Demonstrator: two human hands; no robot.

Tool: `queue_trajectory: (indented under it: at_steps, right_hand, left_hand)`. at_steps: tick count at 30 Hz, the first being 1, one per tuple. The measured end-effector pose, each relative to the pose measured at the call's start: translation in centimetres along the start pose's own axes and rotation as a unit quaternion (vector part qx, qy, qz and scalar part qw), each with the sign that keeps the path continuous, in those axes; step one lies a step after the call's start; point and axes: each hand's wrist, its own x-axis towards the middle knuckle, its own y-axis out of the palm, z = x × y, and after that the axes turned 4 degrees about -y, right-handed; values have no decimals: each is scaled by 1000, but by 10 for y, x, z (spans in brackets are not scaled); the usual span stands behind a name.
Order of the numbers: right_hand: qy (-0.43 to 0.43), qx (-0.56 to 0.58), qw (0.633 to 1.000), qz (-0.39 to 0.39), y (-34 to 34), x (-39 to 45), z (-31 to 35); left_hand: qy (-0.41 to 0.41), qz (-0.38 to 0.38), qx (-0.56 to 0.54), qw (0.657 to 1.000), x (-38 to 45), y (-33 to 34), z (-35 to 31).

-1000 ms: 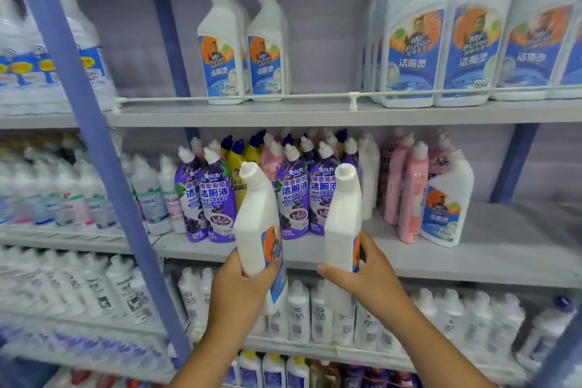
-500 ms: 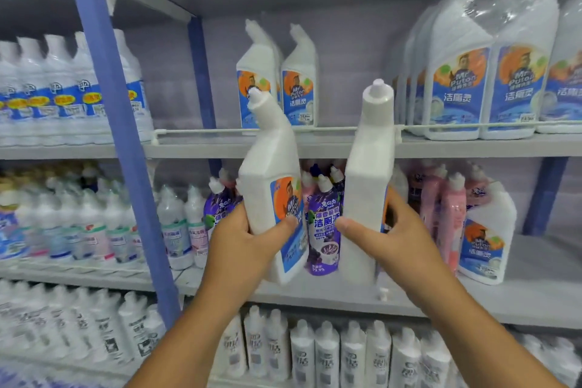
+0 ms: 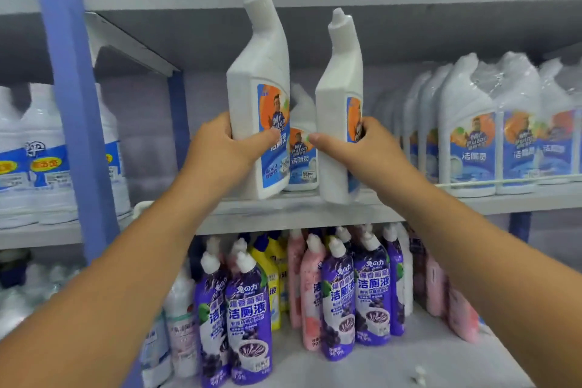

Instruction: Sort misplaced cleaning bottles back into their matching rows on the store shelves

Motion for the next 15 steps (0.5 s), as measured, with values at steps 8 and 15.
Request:
queue_trajectory:
  at_steps: [8,15]
  right_hand:
    - [107,24,992,-54,44,56,-24]
    - [142,-125,981,-34,69,84,-55]
  left_hand:
    - [-74,26,-32,996,55,9,49]
    - [-124,136,-26,983,74,12,72]
